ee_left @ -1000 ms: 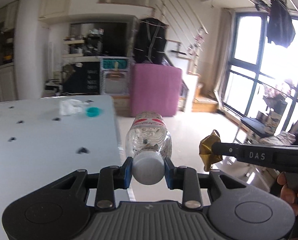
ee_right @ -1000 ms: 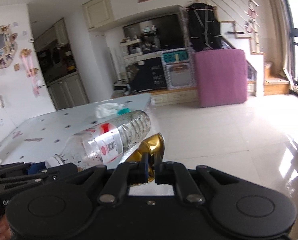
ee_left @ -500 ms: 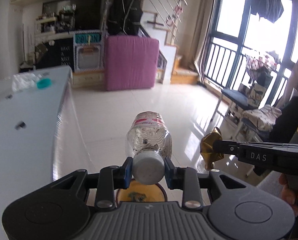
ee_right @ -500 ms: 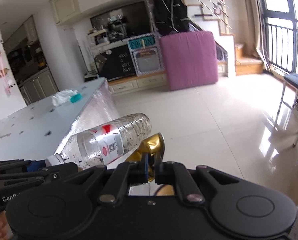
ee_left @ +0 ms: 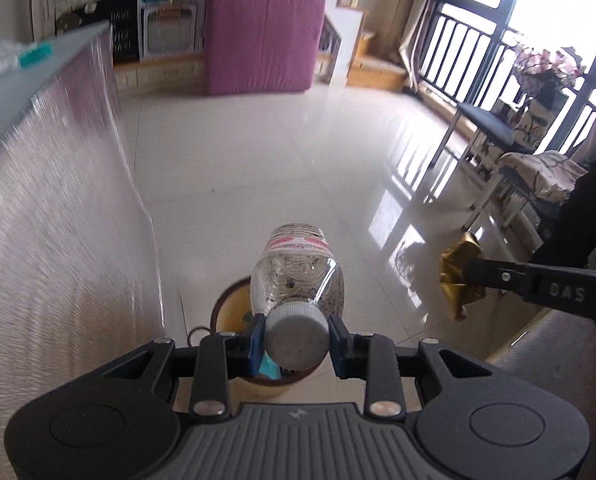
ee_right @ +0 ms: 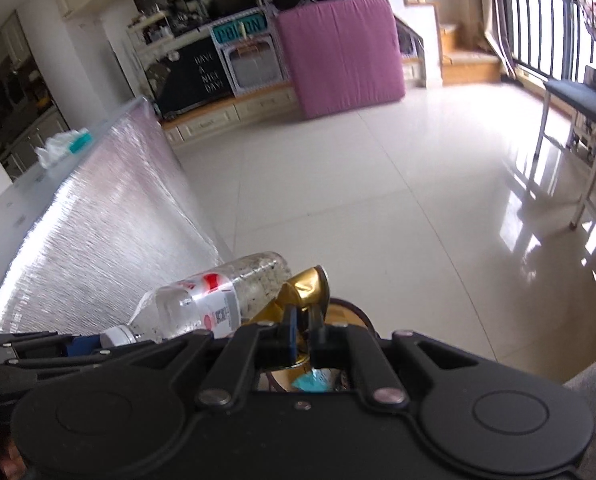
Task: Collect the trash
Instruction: 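Carry the bottle and gold wrapper down to the yellow bin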
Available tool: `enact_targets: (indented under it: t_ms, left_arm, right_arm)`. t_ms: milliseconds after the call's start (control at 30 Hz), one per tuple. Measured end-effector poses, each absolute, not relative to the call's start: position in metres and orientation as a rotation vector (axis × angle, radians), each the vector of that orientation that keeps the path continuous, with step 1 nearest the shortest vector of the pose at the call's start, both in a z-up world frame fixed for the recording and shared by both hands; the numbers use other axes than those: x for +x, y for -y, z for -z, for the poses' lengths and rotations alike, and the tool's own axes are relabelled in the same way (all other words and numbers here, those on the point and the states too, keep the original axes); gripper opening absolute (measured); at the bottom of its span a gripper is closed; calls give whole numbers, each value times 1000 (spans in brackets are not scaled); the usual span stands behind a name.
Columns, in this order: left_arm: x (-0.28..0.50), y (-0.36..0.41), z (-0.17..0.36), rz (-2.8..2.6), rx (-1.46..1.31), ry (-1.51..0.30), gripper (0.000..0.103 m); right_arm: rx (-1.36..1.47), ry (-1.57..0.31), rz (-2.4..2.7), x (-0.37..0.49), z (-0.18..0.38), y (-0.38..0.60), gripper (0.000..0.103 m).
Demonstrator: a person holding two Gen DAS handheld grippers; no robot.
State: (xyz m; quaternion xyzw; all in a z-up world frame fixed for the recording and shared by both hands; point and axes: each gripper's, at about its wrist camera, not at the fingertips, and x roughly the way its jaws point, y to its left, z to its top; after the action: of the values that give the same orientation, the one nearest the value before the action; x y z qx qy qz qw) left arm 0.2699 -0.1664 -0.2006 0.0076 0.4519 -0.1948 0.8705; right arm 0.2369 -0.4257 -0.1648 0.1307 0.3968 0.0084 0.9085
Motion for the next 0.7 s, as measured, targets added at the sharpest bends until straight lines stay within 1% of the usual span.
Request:
enact_targets:
  t_ms: [267,500,700]
  left_arm:
    - [300,166,268,357,-27,-1078,33]
    - [344,154,330,195,-128,-1160,33]
    - [372,151,378,118,-210,-1235,33]
  right_arm:
    - [264,-920,-18,269,220,436,5]
    - [260,-1009,-32,311,275,432,5]
    - [264,-1062,-38,341,308,436,5]
